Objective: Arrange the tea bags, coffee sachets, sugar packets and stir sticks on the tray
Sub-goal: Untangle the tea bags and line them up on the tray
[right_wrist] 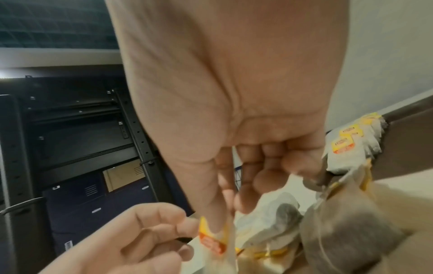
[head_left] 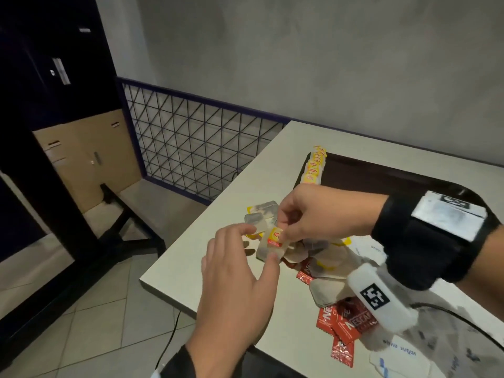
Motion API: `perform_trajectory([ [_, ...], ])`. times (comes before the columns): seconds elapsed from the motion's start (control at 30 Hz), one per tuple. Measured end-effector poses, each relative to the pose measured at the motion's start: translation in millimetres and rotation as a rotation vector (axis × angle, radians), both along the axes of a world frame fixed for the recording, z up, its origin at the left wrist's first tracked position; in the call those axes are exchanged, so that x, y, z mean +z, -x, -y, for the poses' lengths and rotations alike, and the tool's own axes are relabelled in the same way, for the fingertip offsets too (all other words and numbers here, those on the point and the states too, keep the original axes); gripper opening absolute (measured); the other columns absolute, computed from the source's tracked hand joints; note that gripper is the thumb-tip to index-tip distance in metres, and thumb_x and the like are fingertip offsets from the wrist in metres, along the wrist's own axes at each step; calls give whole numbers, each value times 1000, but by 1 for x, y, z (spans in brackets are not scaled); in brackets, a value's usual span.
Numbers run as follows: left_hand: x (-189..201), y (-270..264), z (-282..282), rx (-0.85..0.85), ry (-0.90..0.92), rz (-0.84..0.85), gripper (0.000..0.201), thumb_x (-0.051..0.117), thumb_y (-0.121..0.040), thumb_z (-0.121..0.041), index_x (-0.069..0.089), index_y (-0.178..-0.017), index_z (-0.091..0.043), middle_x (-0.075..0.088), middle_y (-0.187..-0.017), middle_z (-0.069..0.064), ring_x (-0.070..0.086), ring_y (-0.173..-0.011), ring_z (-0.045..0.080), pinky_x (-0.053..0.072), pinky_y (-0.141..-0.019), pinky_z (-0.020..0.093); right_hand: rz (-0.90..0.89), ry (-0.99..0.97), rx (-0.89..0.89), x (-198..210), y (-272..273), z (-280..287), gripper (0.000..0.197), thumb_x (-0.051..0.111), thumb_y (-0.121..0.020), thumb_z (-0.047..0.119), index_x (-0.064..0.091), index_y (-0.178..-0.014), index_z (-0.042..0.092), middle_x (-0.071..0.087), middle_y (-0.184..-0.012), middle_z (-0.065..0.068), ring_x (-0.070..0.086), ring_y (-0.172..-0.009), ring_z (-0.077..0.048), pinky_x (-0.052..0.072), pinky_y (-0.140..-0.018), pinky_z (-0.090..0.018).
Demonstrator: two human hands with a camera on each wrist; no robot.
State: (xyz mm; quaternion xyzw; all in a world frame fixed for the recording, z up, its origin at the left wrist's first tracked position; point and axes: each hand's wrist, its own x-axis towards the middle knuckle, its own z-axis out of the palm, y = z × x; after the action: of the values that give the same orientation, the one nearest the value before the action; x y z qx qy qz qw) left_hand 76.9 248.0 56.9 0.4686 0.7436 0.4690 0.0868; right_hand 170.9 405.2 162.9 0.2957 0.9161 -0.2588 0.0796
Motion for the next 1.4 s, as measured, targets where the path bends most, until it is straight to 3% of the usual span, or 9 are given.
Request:
perform_trajectory([
  [0.1, 3, 7, 2, -60, -116, 202, 25, 63, -92, -51, 53, -115, -48, 57, -114, -28, 59, -107, -4, 51, -83, 23, -79, 112, 75, 12, -3, 12, 11, 77, -89, 30, 74, -87, 19, 76, -80, -3, 68, -67, -11, 58, -67, -34],
  [0.27, -1, 12, 0, -132, -226, 346, 22, 62, -98, -37, 64, -79, -25, 54, -65, -7, 47, -60, 9, 39, -56, 26, -136, 195, 106, 16, 12, 16, 7, 78, -89, 25, 75, -93, 20, 74, -78, -4, 63, -67, -16, 56, -66, -43],
  [0.37, -3, 17, 2, -60, -361, 568, 30, 64, -95, -41, 66, -80, -15, 59, -72, 14, 53, -66, 22, 48, -64, 38, -243, 229, -20, 13, 26, 3, 11, 72, -89, 15, 76, -99, 19, 69, -79, -2, 57, -69, -15, 45, -63, -36],
  [0.53, -7, 27, -1, 70, -518, 855, 23, 63, -99, -32, 70, -81, -19, 69, -76, 4, 65, -76, 24, 53, -70, 44, -49, -119, 41, -6, 45, -3, 11, 75, -87, 33, 73, -97, 29, 69, -85, 7, 60, -71, -5, 47, -60, -19],
  [0.63, -7, 28, 0, 60, -518, 868, 24, 59, -101, -28, 70, -83, -17, 70, -75, 7, 61, -70, 26, 51, -68, 45, 108, -376, 153, -26, 55, 9, 17, 73, -84, 42, 69, -94, 29, 62, -88, 10, 57, -79, -9, 53, -68, -28],
  [0.77, -5, 30, -1, 30, -484, 872, 21, 61, -95, -38, 68, -85, -21, 70, -79, 12, 58, -66, 23, 49, -65, 41, 104, -430, 137, -40, 64, 8, 11, 61, -91, 24, 68, -82, 23, 65, -83, 0, 61, -78, -23, 57, -71, -38],
  [1.03, 0, 32, 1, 101, -528, 913, 41, 51, -84, -37, 47, -122, -51, 64, -99, 20, 56, -67, 22, 48, -67, 37, -241, 19, -74, -8, 48, 1, 10, 64, -97, 20, 72, -92, 18, 75, -88, 3, 63, -74, -21, 56, -69, -31],
  [1.2, 5, 32, 8, 55, -528, 809, 65, 53, -99, -17, 37, -131, -71, 63, -104, 21, 54, -75, 26, 49, -76, 41, -413, 441, -136, 12, 22, 18, 7, 60, -101, 11, 64, -97, 7, 68, -93, -18, 55, -78, -29, 50, -72, -39],
  [1.4, 10, 31, 10, -148, -407, 880, 51, 57, -97, -12, 58, -124, -56, 65, -120, -5, 52, -79, 24, 48, -73, 37, -454, 693, -177, 17, -8, 40, 18, 60, -99, 13, 60, -107, -2, 64, -97, -26, 56, -78, -32, 57, -70, -38],
])
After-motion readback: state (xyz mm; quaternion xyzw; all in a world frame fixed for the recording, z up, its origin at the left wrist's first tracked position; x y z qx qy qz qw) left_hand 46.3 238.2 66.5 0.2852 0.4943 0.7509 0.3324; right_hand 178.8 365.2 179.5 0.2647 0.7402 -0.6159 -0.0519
